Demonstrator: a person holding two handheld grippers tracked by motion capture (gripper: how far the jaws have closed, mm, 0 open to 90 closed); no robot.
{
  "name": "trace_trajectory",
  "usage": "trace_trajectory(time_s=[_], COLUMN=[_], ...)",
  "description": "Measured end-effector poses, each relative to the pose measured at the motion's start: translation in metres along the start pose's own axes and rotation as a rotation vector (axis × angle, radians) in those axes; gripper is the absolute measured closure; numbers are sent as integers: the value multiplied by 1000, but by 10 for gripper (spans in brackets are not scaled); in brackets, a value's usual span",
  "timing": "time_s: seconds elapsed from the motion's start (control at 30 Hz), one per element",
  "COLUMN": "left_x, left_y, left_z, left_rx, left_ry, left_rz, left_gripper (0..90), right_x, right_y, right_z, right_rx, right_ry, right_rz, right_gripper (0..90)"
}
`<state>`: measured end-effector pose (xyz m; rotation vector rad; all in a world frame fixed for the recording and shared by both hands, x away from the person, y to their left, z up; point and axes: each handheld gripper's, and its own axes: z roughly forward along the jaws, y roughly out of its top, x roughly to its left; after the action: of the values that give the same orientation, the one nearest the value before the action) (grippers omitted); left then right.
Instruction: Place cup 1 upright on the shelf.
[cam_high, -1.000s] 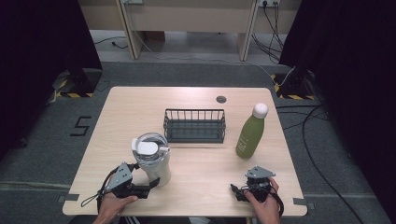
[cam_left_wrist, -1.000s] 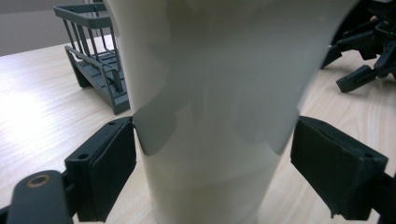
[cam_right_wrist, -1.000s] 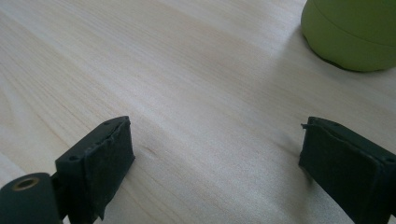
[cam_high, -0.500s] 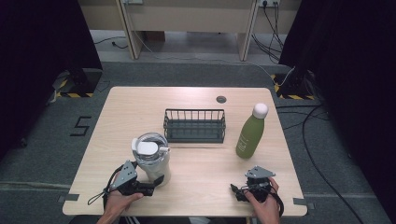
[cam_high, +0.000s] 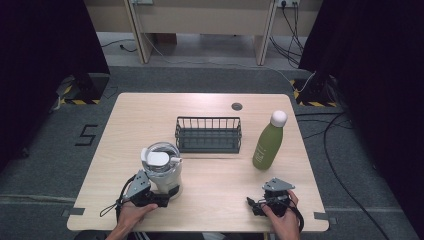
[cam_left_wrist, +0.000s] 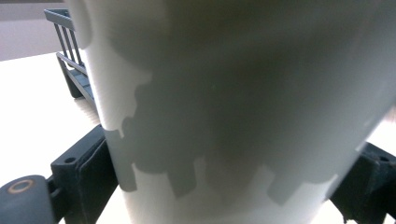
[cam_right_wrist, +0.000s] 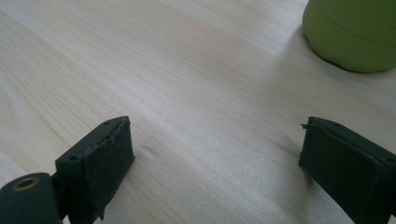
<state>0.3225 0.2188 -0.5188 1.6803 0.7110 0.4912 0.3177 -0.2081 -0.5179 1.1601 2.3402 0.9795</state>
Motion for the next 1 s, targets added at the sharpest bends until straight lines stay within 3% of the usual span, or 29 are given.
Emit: trace_trajectory(time_s=[0.23,0.7,0.9,1.0], left_x=[-1,-2,1,1], left_y=[0,1,2,3], left_z=[3,2,1,-1], left_rx=[-21,-20,-23,-22], left_ry=[2,18,9,10], left_rz=[7,12,-15,0], left_gripper=[93,107,107,108], right_x=[0,0,0,0], right_y=[0,0,0,0], right_z=[0,0,0,0], right_rx=[0,1,2,2], right_ry=[3,7,9,10], right_rz=[-2,-7,-9,-9], right_gripper=[97,97,97,97])
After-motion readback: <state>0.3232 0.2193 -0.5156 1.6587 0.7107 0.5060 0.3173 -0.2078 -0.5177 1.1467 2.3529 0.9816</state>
